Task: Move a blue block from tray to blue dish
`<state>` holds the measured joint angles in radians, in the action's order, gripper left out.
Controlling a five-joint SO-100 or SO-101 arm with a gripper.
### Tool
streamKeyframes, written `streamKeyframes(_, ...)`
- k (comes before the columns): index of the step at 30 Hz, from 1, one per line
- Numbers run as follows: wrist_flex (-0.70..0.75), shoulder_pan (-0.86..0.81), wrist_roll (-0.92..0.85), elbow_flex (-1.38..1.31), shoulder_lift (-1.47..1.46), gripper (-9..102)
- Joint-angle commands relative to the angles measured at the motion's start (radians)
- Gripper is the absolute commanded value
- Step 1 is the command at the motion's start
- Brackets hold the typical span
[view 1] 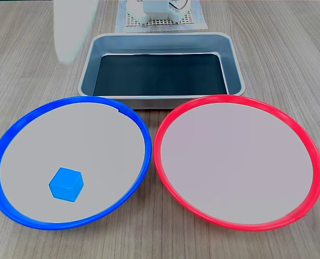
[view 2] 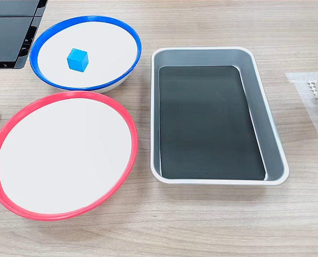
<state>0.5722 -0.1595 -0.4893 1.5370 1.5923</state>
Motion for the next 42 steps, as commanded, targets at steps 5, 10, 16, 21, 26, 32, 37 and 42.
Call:
streamKeyframes(5, -0.413, 0.04, 0.686, 0.549, 0.495, 0)
streamKeyframes(10, -0.301, 0.094, 0.568, 1.074, 0.943, -1)
streamKeyframes(16, -0.072, 0.094, 0.465, 1.416, 1.374, -1)
streamKeyframes(21, 0.107, 0.067, 0.469, 1.486, 1.511, -1)
streamKeyframes(26, 0.281, 0.063, 0.531, 1.486, 1.623, -1)
streamKeyframes(32, 0.425, 0.069, 0.552, 1.486, 1.735, 0)
streamKeyframes(37, 0.425, 0.049, 0.575, 1.486, 1.735, 0)
streamKeyframes(42, 0.425, 0.049, 0.577, 1.486, 1.735, 0)
